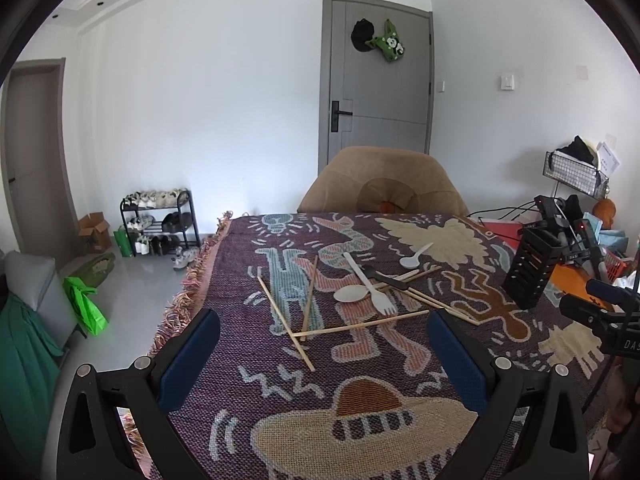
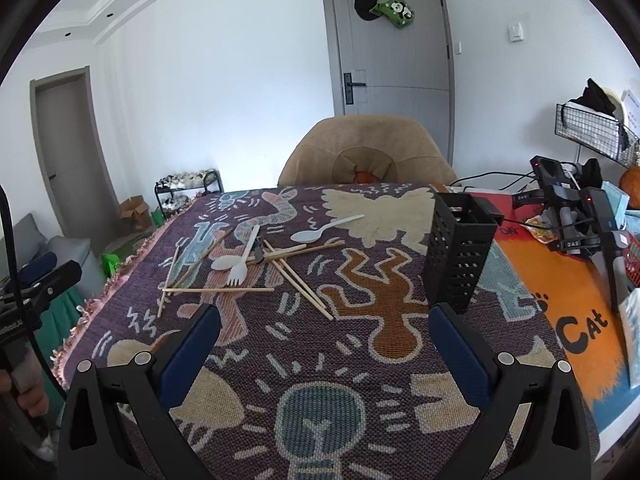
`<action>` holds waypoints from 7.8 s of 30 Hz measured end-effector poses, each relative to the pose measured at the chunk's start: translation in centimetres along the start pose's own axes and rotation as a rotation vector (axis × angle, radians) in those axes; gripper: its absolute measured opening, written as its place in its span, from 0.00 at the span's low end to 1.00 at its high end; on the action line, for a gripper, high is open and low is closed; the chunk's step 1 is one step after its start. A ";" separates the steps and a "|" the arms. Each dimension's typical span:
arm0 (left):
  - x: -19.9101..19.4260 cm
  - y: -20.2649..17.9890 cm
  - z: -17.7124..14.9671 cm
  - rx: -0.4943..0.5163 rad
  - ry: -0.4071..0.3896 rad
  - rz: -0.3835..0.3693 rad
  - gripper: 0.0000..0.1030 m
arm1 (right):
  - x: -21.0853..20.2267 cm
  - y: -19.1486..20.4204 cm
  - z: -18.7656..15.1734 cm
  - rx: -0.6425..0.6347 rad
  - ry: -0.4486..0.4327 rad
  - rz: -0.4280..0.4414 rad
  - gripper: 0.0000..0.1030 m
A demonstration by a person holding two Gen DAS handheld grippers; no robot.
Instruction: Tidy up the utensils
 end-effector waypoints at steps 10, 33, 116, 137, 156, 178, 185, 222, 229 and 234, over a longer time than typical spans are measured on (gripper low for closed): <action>3.8 2.6 -1.7 -0.096 0.131 -0.045 0.89 | 4.1 2.0 0.5 -0.040 0.093 0.034 1.00; 11.9 -0.2 -6.9 -0.086 0.361 -0.077 0.34 | 11.0 1.3 -1.0 -0.096 0.257 0.069 0.85; 3.8 -0.4 1.4 -0.019 0.115 -0.055 0.04 | 4.3 4.1 3.6 -0.144 0.288 0.494 0.06; 0.7 -11.5 14.1 0.093 -0.104 -0.280 0.04 | -7.2 -9.5 12.9 -0.055 0.108 0.100 0.06; 2.2 -22.8 18.3 0.208 -0.093 -0.514 0.04 | -5.9 -13.0 13.2 -0.093 0.204 -0.024 0.06; 9.4 -24.5 17.7 0.153 0.084 -0.526 0.22 | -1.4 -12.7 14.0 -0.092 0.258 -0.007 0.06; 9.3 -21.0 17.2 0.090 0.054 -0.460 0.75 | 0.0 -12.7 14.8 -0.096 0.235 -0.049 0.13; 3.1 -4.2 10.1 0.021 -0.032 -0.181 1.00 | -2.2 -3.7 7.5 -0.043 0.060 0.075 1.00; 3.5 -3.1 7.4 0.017 -0.006 -0.156 0.97 | -0.2 -2.6 5.1 -0.030 0.091 0.099 0.92; 4.8 -2.6 5.7 -0.053 0.036 -0.180 0.74 | 0.9 -2.4 3.6 -0.020 0.123 0.113 0.79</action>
Point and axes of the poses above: each gripper's, at about its wrist camera, not at the fingertips, and x roughly the way its jaws point, y to its left, z to its top, the point moved 7 cm from there along x, roughly the way its jaws point, and after that the axes turned 12 degrees about x, right-handed, at the moved point
